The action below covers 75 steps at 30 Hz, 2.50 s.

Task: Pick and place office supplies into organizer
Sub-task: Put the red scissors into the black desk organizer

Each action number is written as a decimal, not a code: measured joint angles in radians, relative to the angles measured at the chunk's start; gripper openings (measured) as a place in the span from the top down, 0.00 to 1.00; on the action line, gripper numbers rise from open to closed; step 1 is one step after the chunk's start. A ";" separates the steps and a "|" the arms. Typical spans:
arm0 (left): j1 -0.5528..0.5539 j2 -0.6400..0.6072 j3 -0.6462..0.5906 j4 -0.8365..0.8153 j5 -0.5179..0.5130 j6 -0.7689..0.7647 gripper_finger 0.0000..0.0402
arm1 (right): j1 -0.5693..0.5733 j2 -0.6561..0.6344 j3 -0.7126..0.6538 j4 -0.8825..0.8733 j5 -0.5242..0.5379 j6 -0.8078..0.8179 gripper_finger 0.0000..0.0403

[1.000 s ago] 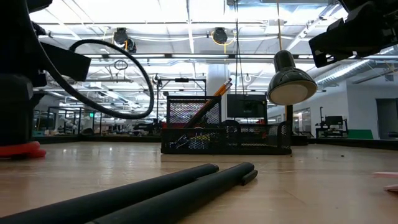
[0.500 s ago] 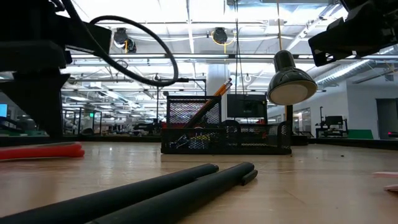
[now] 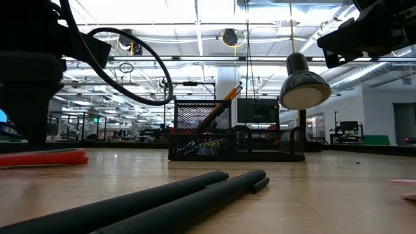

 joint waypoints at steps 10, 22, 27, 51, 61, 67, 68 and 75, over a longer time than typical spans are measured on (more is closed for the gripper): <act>0.040 -0.002 0.083 -0.006 0.043 -0.016 0.47 | 0.000 0.000 0.000 0.020 0.000 -0.001 1.00; 0.065 -0.002 0.090 0.032 0.050 -0.039 0.60 | 0.000 0.000 0.000 0.029 -0.003 -0.001 1.00; 0.062 -0.002 0.068 0.117 0.038 -0.007 0.60 | 0.000 0.000 0.000 0.028 -0.004 -0.001 1.00; 0.067 -0.021 -0.249 0.500 0.050 0.040 0.61 | 0.000 0.000 0.000 0.027 -0.005 -0.001 1.00; 0.034 -0.015 -0.258 0.594 -0.084 0.175 0.91 | 0.000 0.000 0.000 0.012 -0.005 -0.001 1.00; 0.009 -0.005 -0.263 0.628 -0.215 0.168 0.91 | 0.000 0.000 0.000 0.005 -0.005 -0.001 1.00; 0.005 -0.003 -0.265 0.639 -0.241 0.169 0.89 | 0.000 0.000 0.000 0.005 -0.005 -0.001 1.00; 0.000 -0.047 -0.270 0.801 -0.370 0.319 0.91 | 0.000 0.000 0.000 -0.002 -0.005 0.025 1.00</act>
